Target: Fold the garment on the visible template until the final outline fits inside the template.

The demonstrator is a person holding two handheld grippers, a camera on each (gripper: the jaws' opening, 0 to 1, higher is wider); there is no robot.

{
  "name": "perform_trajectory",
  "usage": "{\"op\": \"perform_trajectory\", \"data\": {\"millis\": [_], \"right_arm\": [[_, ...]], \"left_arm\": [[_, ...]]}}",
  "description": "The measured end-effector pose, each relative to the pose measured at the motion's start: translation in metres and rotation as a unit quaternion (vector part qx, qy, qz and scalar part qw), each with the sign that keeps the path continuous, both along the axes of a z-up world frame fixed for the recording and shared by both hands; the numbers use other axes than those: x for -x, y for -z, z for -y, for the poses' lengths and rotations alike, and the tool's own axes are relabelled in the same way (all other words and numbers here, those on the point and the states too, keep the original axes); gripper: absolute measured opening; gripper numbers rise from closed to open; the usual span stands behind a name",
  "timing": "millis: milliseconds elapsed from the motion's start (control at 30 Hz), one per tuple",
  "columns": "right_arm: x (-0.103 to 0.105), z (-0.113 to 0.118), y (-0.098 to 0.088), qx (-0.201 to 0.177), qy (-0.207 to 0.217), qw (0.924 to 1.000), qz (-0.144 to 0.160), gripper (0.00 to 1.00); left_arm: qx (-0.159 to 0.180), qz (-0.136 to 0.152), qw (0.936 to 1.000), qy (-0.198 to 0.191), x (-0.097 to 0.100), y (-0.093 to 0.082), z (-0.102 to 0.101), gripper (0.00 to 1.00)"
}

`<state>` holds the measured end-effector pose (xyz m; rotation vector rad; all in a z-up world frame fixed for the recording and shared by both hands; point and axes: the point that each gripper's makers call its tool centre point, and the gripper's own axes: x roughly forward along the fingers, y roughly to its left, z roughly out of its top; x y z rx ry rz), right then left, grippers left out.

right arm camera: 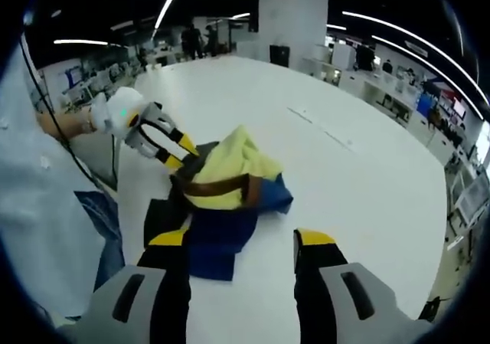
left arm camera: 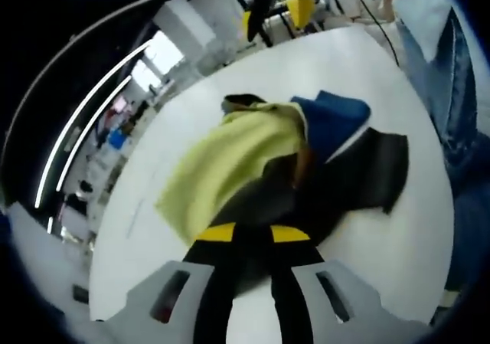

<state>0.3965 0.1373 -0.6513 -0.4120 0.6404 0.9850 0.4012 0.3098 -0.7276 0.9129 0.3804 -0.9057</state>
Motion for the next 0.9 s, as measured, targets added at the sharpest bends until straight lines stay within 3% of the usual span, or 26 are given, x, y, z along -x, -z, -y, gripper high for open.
{"op": "perform_trajectory", "data": {"millis": [233,333,800,867,900], "right_arm": [[0.000,0.000,0.000,0.001,-0.002,1.0000,-0.002,0.53],[0.000,-0.001,0.001,0.002,-0.004,1.0000,-0.002,0.53],[-0.005,-0.007,0.000,0.011,-0.023,0.9997,0.002,0.48],[-0.004,-0.007,0.000,0.011,-0.023,0.9997,0.002,0.48],[-0.004,-0.007,0.000,0.011,-0.024,0.9996,0.002,0.48]], "left_arm": [[-0.005,0.014,0.9999,0.000,-0.004,-0.006,0.000,0.00],[-0.007,0.009,0.9999,0.001,-0.004,-0.009,-0.002,0.00],[-0.010,0.044,0.9989,-0.013,-0.012,-0.033,-0.014,0.00],[-0.039,0.034,0.9986,-0.003,-0.010,-0.026,-0.019,0.00],[-0.070,0.041,0.9967,0.006,-0.010,-0.022,-0.025,0.00]]}}
